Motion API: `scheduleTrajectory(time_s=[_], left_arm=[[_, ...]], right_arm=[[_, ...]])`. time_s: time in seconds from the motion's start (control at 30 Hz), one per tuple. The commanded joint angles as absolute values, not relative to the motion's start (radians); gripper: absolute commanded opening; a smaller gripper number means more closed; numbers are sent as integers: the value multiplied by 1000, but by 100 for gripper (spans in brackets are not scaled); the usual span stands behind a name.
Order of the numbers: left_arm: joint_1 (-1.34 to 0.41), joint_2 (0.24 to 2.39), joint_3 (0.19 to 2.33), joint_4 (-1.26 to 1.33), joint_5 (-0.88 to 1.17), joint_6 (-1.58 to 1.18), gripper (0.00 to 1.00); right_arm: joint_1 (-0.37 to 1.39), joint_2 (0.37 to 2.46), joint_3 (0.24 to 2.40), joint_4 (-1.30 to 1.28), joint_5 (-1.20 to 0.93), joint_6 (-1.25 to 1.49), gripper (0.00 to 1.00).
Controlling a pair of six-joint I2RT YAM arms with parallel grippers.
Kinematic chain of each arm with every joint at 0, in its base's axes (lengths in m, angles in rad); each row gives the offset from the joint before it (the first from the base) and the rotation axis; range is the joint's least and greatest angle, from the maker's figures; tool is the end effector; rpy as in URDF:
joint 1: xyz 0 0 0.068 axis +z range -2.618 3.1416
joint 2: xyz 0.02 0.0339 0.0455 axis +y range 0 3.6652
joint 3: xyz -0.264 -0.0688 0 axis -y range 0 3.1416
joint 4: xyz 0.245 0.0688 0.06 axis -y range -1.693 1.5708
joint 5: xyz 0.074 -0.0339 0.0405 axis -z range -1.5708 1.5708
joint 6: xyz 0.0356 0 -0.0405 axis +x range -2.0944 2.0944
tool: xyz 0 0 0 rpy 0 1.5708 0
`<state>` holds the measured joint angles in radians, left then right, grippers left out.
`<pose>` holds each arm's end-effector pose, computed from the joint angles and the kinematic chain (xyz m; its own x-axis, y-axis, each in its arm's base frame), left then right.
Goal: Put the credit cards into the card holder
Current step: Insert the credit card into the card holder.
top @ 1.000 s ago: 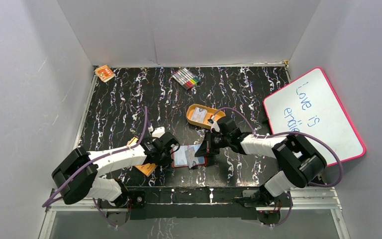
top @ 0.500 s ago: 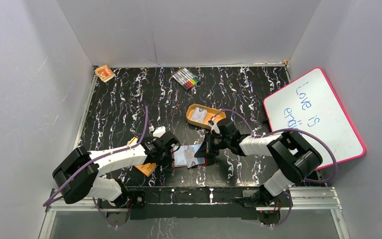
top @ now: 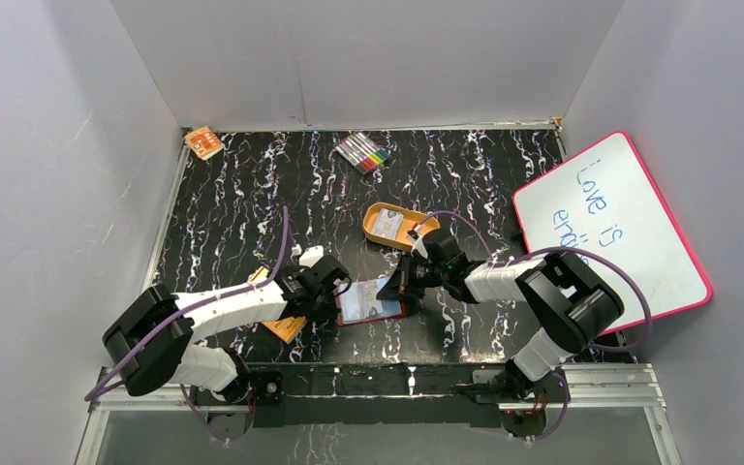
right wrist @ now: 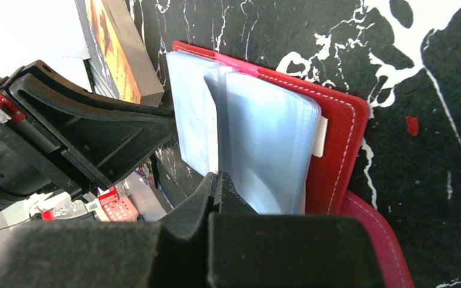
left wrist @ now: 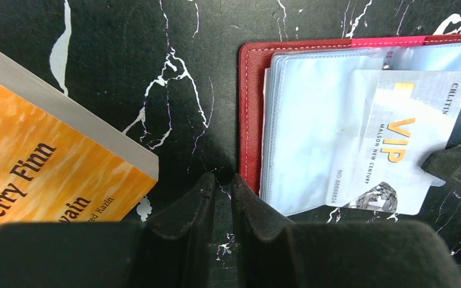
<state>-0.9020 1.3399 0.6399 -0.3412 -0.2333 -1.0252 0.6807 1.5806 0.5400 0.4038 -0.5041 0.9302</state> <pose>0.1556 -0.1836 0.1648 -0.8683 -0.2426 -0.4327 -0.0989 0.9394 -0.3283 0.2090 0.1913 0.1339 -0.9600 0.1259 -0.2503 -0.1392 0.5606 0.8163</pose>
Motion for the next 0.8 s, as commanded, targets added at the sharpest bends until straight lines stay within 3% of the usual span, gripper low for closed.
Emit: scheduleTrajectory(time_s=[0.0, 0.77], left_arm=[[-901, 1377, 608, -365, -195, -1027, 15], [-901, 1424, 635, -335, -155, -1000, 13]], right_arm=[[681, 1603, 540, 457, -504, 948, 0], [744, 1626, 567, 441, -434, 1013, 0]])
